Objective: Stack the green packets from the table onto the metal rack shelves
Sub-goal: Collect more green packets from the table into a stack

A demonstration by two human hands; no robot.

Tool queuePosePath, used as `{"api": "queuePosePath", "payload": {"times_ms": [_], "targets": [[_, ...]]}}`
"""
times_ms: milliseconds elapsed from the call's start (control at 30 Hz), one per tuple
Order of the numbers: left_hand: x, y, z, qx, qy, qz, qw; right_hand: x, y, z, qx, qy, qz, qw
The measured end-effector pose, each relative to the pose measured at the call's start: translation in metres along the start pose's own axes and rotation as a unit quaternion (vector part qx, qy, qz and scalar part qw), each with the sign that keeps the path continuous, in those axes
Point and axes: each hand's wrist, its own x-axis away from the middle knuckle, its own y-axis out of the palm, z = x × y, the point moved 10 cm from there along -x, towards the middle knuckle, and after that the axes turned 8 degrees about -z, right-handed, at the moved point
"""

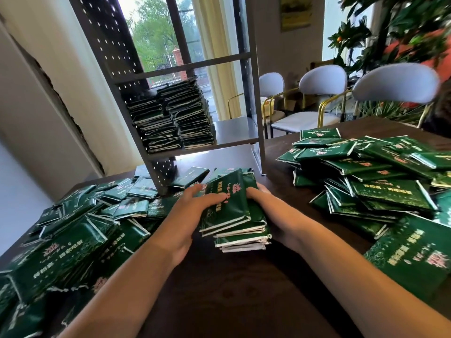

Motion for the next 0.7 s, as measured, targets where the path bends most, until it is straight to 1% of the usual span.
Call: {"api": "queuePosePath", "payload": {"times_ms": [133, 200, 300, 433, 500, 600, 700], "targets": [[0.003, 0.02, -0.018, 0.045, -0.043, -0.07, 0.996, 0.004, 0.002, -0.003, -0.013, -0.002, 0.015, 1.0], [0.001, 0.021, -0.024, 0.059, -0.057, -0.075, 0.994, 0.007, 0.001, 0.0, -0.019, 0.018, 0.023, 0.999], [-0.004, 0.02, -0.029, 0.042, -0.059, -0.076, 0.995, 0.011, 0.003, 0.002, -0.038, 0.037, 0.019, 0.998], [-0.003, 0.027, -0.027, 0.012, -0.031, -0.084, 0.996, 0.006, 0.006, 0.0, -0.024, 0.01, 0.012, 1.0], [-0.002, 0.032, -0.026, -0.011, -0.021, -0.101, 0.995, 0.005, 0.006, 0.002, -0.032, 0.002, 0.011, 0.999], [-0.001, 0.034, -0.03, -0.02, -0.038, -0.114, 0.992, 0.01, 0.012, -0.003, -0.028, -0.01, -0.008, 1.0], [0.005, 0.03, -0.03, -0.018, -0.056, -0.114, 0.992, 0.016, 0.016, -0.006, -0.012, -0.004, -0.006, 1.0]]}}
